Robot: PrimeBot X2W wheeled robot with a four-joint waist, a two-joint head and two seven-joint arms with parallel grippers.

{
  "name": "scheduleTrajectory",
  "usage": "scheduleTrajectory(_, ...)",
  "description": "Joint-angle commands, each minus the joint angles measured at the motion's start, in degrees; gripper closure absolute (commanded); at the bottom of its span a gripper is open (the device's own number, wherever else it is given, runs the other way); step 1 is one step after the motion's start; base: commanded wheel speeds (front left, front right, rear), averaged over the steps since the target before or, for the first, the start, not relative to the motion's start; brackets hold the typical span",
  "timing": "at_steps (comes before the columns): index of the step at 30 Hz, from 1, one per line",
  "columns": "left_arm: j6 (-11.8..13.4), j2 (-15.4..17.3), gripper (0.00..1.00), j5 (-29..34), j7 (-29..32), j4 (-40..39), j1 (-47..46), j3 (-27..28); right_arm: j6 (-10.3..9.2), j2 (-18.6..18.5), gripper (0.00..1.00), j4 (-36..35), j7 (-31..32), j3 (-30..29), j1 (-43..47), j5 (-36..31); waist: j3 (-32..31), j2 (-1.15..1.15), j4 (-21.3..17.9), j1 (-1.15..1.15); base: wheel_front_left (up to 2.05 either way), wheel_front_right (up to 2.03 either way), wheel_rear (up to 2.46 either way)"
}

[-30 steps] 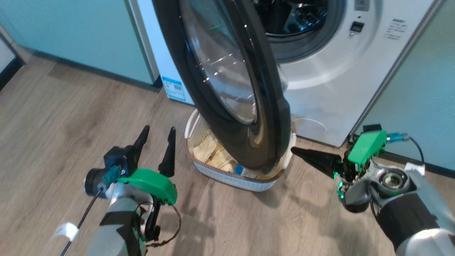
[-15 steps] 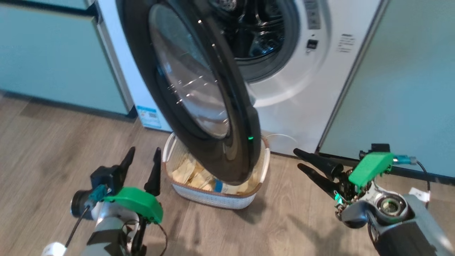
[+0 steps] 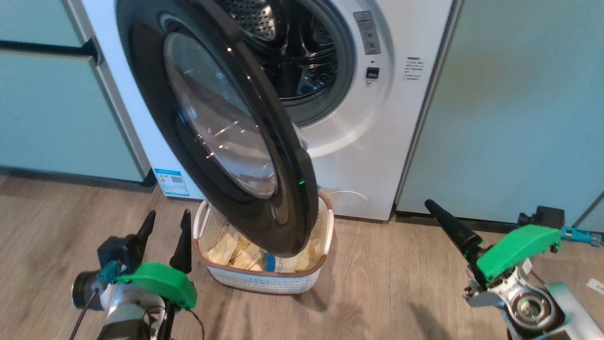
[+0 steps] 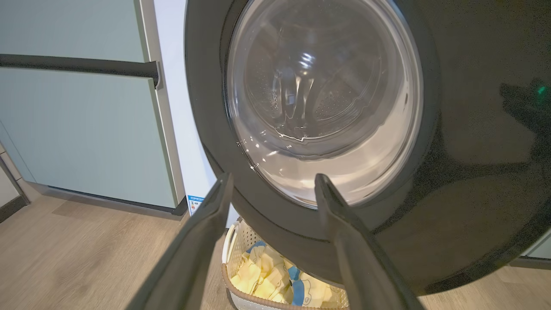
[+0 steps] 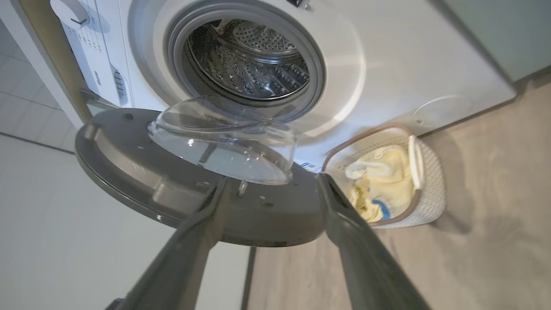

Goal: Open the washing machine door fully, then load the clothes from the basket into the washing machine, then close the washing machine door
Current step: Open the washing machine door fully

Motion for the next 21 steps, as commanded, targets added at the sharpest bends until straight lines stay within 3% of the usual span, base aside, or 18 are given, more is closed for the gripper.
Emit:
scheduleTrajectory(1,-0.29,1.51,0.00,0.47,-0.36,-2.00,-1.55,2.29,0.02,-2.10,0.00,-3.10,-3.75,2.36,-1.34,-2.53,-0.42,0.00,-0.75,0.00,0.00,0.00,0.00)
scheduleTrajectory(10,-0.57,1.65,0.00,0.34,-0.36,-2.37,-0.27,4.03,0.02,-8.36,0.00,-3.07,-25.97,12.85,-0.15,-9.83,-0.77,0.00,-2.94,0.00,0.00,0.00,0.00)
scheduleTrajectory(13,-0.64,1.60,0.00,0.24,-0.36,-2.44,0.10,4.59,0.02,-9.54,0.00,-1.16,-28.61,13.91,-0.35,-13.18,-0.79,0.00,-3.44,0.00,0.00,0.00,0.00)
scheduleTrajectory(18,-0.72,1.61,0.00,0.12,-0.36,-2.60,0.40,5.50,0.02,-8.08,0.00,-1.74,-28.83,6.11,1.21,-21.21,-0.60,0.00,-4.02,0.00,0.00,0.00,0.00)
scheduleTrajectory(21,-0.76,1.48,0.00,0.24,-0.36,-2.83,0.58,5.81,0.02,-6.90,0.00,-3.50,-28.85,0.96,3.67,-30.19,-0.53,0.00,-4.15,0.00,0.00,0.00,0.00)
